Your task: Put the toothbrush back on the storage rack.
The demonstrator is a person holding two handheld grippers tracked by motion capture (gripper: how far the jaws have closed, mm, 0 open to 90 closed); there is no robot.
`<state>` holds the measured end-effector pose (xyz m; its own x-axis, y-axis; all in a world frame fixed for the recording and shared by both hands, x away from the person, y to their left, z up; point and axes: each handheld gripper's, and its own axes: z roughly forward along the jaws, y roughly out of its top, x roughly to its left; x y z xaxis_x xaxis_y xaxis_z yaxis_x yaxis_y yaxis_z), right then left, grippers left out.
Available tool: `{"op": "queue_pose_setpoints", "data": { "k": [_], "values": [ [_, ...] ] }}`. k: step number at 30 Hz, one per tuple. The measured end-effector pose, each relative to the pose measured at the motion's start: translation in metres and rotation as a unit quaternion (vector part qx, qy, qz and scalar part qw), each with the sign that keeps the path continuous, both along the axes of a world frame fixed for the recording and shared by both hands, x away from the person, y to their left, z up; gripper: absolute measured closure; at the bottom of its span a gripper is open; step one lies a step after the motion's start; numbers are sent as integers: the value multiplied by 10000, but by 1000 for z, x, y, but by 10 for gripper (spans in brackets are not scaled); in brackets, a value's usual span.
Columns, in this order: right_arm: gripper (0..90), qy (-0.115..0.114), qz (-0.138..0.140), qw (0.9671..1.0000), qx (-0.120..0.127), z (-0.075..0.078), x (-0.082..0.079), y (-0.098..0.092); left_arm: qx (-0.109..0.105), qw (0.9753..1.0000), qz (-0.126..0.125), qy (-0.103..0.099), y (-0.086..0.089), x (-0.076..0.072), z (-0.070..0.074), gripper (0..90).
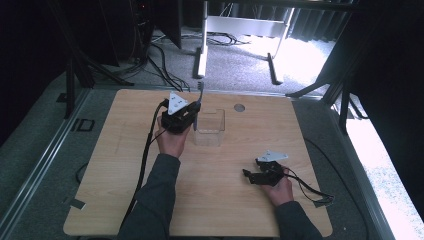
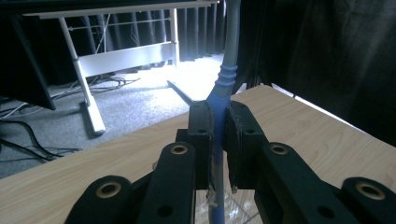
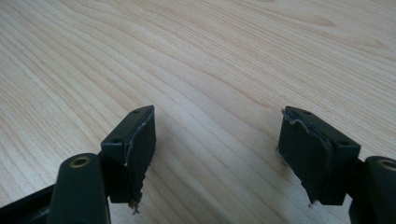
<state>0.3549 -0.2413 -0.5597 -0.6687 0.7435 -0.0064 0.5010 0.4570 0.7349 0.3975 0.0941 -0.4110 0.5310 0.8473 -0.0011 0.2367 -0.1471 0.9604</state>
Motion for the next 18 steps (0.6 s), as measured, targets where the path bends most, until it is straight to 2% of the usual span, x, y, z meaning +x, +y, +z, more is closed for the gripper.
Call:
{"op": "queue_pose_setpoints", "data": {
  "k": [3, 11, 18],
  "values": [
    [272, -1, 0, 10000, 0, 0, 0, 0, -37, 10000, 36, -75, -1, 1, -1, 815],
    [272, 1, 2, 10000, 3, 0, 0, 0, 39, 9999, 79, -111, -3, 6, -5, 815],
    [272, 4, 5, 10000, 5, 0, 0, 0, 61, 9996, 138, -232, -4, 10, -9, 815]
  ]
}}
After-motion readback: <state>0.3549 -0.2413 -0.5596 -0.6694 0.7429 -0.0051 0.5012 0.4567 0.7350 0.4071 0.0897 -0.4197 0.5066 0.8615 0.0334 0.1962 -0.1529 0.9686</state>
